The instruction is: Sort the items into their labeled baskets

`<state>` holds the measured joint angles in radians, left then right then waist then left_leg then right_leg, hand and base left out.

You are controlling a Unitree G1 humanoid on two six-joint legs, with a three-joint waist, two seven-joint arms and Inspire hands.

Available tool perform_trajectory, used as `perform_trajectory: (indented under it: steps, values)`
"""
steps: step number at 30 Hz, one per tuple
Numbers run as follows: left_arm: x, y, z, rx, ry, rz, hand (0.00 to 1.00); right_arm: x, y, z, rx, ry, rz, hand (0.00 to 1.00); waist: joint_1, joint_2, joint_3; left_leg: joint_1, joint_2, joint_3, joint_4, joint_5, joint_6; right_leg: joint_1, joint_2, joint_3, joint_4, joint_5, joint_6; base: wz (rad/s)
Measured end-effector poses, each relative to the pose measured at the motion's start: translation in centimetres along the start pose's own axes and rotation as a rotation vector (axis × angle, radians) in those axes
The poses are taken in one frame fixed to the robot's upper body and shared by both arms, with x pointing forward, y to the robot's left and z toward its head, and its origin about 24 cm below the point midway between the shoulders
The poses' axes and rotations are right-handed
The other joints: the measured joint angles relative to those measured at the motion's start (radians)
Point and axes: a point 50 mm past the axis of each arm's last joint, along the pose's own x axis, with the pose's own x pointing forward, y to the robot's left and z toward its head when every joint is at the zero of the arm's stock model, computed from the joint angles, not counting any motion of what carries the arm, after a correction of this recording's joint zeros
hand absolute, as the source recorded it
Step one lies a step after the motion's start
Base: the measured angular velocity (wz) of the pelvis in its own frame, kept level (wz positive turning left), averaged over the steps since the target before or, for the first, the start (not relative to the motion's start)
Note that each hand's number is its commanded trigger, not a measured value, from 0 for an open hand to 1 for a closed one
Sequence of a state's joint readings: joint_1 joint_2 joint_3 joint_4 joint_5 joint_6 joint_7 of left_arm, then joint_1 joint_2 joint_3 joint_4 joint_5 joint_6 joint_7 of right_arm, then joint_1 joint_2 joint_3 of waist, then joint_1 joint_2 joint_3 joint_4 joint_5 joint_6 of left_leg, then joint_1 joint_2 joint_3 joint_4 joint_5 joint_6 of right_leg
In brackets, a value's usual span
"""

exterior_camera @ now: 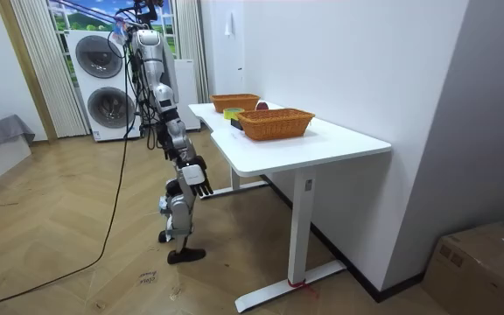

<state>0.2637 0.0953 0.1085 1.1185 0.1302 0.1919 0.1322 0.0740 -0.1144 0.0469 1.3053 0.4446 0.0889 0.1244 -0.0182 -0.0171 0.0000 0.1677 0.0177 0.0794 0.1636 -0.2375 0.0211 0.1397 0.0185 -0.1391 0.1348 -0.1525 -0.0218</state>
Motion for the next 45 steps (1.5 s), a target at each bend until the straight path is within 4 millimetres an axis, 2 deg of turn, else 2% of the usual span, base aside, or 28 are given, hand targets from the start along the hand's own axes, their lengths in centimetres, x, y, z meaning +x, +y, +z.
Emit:
perform_trajectory:
  steps: [19, 36, 45]
  values:
    - [0.0, 0.0, 0.4, -0.003, -0.007, 0.012, 0.00, 0.0, 0.0, -0.2, 0.022, 0.013, 0.014, 0.00, 0.002, -0.004, -0.0008, -0.001, 0.002, 0.000, -0.002, 0.000, 0.000, -0.003, 0.001, 0.002, 0.000, 0.000, 0.000, 0.00]
    - [0.1, 0.8, 0.4, -0.095, -0.009, 0.034, 0.00, -0.5, -1.9, -2.7, 0.352, 0.035, -0.081, 0.00, -0.008, -0.005, -0.0036, 0.001, 0.005, 0.006, -0.003, 0.000, 0.000, -0.012, 0.001, 0.009, 0.004, 0.000, 0.000, -0.01]
    - [0.2, 1.6, 0.8, -0.186, -0.037, 0.070, 0.00, -1.0, -3.5, -4.1, 0.510, 0.037, -0.163, 0.00, -0.013, -0.020, -0.0042, 0.001, 0.006, 0.022, -0.012, 0.000, 0.000, -0.026, 0.001, 0.027, 0.007, -0.002, -0.001, -0.05]
